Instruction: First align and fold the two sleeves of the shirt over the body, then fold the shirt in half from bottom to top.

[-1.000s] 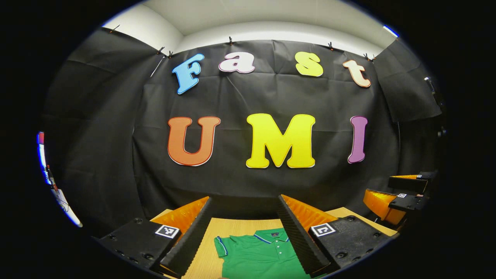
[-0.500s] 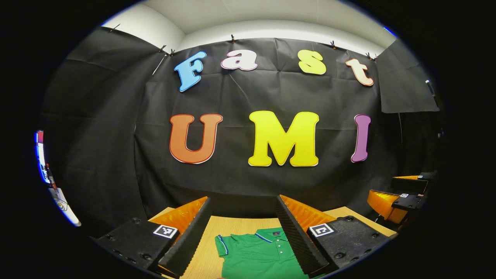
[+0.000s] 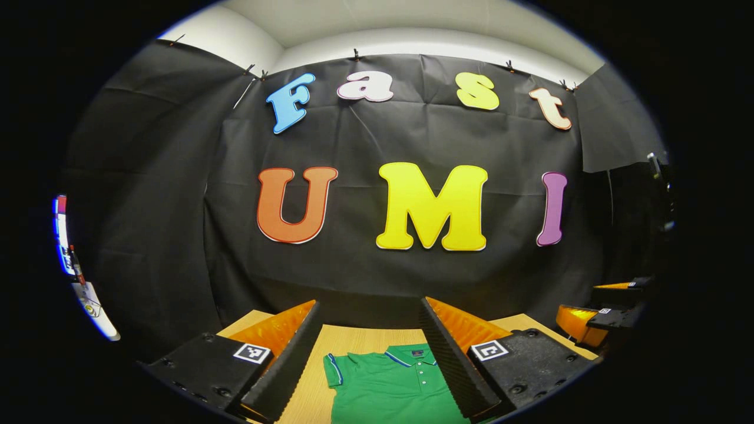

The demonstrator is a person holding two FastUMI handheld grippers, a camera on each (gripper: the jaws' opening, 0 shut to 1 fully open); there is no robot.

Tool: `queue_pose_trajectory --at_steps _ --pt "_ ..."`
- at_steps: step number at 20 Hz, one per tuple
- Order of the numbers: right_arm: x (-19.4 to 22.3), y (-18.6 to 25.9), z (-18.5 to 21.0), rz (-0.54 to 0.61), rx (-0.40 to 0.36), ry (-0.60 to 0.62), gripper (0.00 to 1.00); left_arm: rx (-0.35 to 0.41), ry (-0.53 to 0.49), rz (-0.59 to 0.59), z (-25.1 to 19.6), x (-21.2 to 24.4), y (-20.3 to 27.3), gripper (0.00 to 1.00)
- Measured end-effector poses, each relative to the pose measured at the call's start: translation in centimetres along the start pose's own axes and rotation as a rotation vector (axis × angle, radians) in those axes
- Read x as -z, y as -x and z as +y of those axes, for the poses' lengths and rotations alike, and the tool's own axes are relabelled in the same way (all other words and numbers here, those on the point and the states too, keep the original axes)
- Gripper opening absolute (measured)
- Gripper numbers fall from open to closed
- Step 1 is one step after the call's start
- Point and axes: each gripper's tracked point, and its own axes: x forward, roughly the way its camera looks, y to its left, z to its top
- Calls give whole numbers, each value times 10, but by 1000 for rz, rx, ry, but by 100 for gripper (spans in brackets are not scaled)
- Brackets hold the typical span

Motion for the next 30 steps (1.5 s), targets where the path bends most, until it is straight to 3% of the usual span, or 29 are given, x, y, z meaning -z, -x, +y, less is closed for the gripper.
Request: queue_pose_trajectory --at_steps 11,17,25,26,27,30 --pt "100 -107 -46 354 -1 8 95 -66 1 25 6 6 0 100" --pt "177 -168 -45 555 -38 -22 95 -116 -9 61 13 17 0 100" --pt "253 -225 -50 701 -21 -55 95 -157 -42 86 13 19 -1 100" --pt "259 -228 -51 713 -23 -53 93 -160 -46 89 13 19 -2 100" --pt "263 -230 -49 727 -29 -62 84 -164 -48 92 13 21 -1 100" --pt "275 -237 -51 752 -25 -84 68 -172 -52 108 12 25 -2 100"
